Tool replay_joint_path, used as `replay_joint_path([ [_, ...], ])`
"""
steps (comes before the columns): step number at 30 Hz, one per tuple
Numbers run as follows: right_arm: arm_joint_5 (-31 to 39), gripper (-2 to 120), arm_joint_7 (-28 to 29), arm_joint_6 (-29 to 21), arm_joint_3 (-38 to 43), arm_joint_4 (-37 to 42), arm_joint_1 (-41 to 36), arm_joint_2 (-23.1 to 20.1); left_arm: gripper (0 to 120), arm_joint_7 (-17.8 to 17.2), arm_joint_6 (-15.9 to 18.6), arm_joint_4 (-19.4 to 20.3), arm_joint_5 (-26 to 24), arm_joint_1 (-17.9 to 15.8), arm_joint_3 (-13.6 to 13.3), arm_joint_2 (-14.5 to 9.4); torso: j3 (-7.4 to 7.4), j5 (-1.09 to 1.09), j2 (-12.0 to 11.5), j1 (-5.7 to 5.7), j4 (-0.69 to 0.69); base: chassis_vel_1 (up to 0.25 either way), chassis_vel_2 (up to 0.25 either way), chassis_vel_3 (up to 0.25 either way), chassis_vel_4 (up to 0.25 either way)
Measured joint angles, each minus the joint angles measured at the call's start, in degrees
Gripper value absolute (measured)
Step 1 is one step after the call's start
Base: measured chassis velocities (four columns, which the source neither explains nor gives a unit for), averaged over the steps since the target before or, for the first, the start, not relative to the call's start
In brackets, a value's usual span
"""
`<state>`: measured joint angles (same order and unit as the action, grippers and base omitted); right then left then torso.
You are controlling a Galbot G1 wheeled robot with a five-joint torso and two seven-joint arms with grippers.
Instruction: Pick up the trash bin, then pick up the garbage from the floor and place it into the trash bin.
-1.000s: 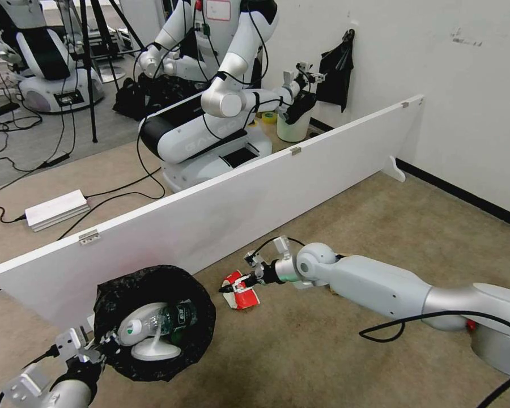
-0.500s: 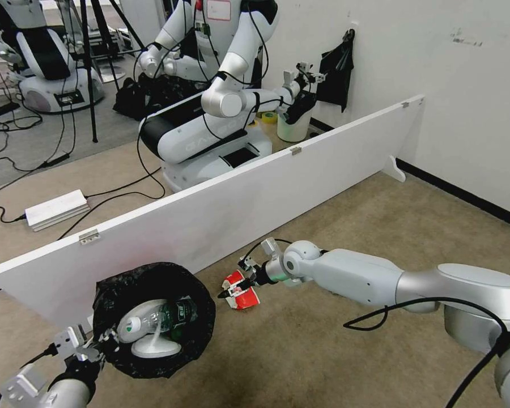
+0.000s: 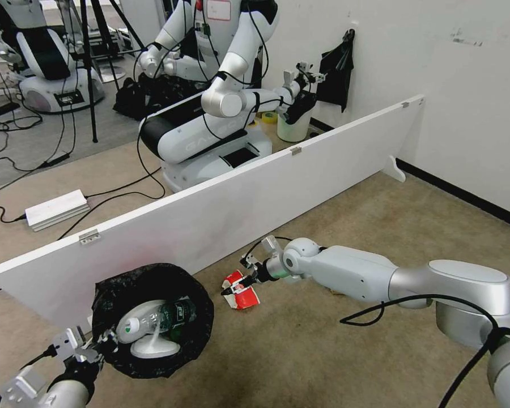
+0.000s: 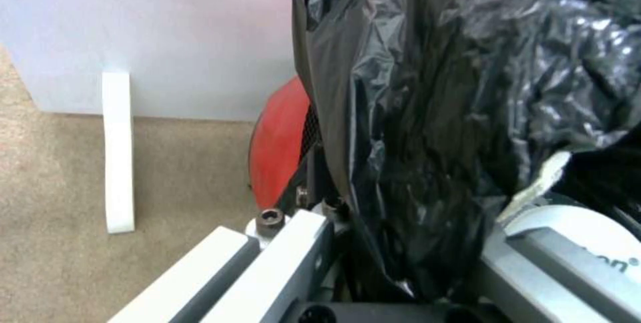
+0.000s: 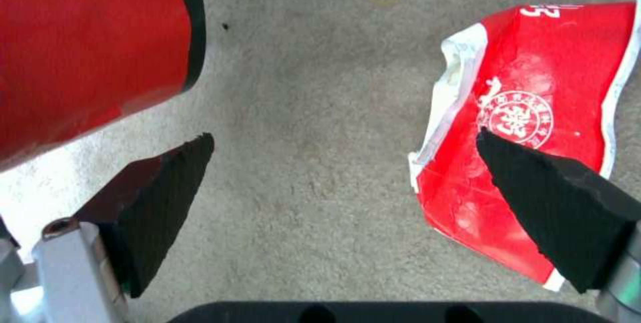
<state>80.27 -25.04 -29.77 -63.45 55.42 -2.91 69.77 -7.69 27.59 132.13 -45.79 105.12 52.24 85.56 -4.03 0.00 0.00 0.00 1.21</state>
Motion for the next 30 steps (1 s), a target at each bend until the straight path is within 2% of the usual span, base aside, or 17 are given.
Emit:
replay_joint_path([
  [7,-1.2,100,-0.9,0.3,0.7,-0.3,-0.8,-1.2,0,-0.4,0.0,-1.1,0.6,-2.2,1.3,-0.2,0.00,0.00,0.0,0.00,0.01,0.000,0.000,0.000,0.000],
  [14,-2.2,100,-1.9,0.5,0.9,-1.3,-1.3,-1.2,0,-0.5,0.3,-1.8,0.6,-2.9,2.6,-0.4,0.00,0.00,0.0,0.00,0.01,0.000,0.000,0.000,0.000],
  [20,-3.4,100,-3.3,1.0,1.1,-3.8,-1.9,0.3,0,0.2,0.1,-2.1,0.7,-1.7,3.6,-0.5,0.00,0.00,0.0,0.00,-0.01,0.000,0.000,0.000,0.000],
  [22,-4.2,100,-4.3,1.3,1.5,-6.7,-2.2,1.9,0,1.2,-0.6,-2.2,0.8,-0.1,4.2,-0.5,0.00,0.00,0.0,0.00,-0.01,0.000,0.000,0.000,0.000],
  [30,-6.2,100,-5.8,1.8,2.3,-10.8,-3.2,3.8,0,3.1,-2.6,-1.5,1.0,3.3,4.2,-0.5,0.00,0.00,0.0,0.00,0.01,0.000,0.000,0.000,0.000],
])
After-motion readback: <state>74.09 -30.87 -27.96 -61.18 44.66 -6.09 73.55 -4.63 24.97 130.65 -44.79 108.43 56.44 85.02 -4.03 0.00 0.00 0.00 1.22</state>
